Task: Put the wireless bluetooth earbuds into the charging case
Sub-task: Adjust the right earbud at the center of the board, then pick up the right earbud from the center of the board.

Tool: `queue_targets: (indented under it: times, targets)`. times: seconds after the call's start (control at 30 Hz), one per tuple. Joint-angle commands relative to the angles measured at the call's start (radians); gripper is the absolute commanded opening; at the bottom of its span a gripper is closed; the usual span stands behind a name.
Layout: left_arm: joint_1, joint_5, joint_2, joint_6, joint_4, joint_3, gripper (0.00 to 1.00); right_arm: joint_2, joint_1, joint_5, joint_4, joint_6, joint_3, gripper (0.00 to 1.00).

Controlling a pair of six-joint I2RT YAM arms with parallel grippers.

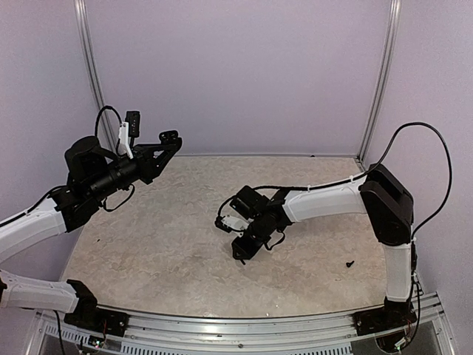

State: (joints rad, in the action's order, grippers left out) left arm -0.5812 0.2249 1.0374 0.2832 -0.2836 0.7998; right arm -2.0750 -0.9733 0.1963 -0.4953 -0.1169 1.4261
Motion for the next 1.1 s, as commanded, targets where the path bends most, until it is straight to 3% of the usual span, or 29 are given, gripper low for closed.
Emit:
queue_targets:
  times: [0.0,0.37,0.7,0.93,1.07]
  targets:
    - [0.007,0.005,-0.005,-0.018,-0.023,-0.006,0.00,0.004,-0.023,-0.036,-0.054,0.048,-0.008,0.27]
    - [0.007,0.014,0.003,-0.015,-0.028,-0.001,0.00,0.032,-0.025,-0.135,-0.098,0.039,0.008,0.42]
    - [0.007,0.014,0.004,-0.016,-0.029,0.001,0.00,-0.001,-0.038,-0.123,-0.143,0.036,0.028,0.28]
    - [0.006,0.021,0.010,-0.012,-0.030,0.009,0.00,-0.002,-0.044,-0.153,-0.190,0.022,0.041,0.33]
    - [0.002,0.024,0.015,-0.010,-0.031,0.015,0.00,0.010,-0.046,-0.156,-0.190,0.018,0.034,0.29]
